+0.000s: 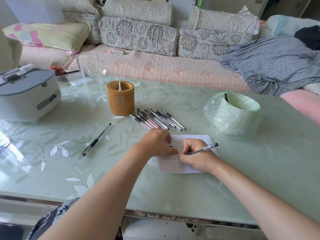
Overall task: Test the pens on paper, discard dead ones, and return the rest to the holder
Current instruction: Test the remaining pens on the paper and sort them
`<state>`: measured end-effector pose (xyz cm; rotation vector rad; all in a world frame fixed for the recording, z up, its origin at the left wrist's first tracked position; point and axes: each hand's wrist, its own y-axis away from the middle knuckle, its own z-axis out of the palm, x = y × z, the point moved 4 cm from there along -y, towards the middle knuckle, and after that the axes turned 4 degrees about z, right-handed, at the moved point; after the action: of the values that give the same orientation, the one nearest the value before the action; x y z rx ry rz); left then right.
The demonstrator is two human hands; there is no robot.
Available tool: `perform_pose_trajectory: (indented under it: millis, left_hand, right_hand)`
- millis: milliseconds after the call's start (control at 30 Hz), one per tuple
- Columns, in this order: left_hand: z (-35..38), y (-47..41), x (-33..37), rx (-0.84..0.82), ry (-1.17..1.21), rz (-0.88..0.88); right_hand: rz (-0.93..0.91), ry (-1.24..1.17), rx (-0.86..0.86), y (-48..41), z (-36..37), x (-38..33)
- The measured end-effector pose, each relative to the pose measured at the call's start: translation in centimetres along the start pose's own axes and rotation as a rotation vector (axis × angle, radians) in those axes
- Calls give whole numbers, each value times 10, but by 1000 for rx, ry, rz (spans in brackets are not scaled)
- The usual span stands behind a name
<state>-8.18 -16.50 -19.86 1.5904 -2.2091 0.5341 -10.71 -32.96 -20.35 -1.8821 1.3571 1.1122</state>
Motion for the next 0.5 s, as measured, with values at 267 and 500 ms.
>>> perform_pose_trajectory:
  millis: [267,500]
  left_hand:
    - [0,0,-1,-4,2,-2]
    - [1,1,0,-5,-2,0]
  right_hand:
    - [3,-19,-21,0,0,0]
    - [-6,-3,-17,1,1,-1]
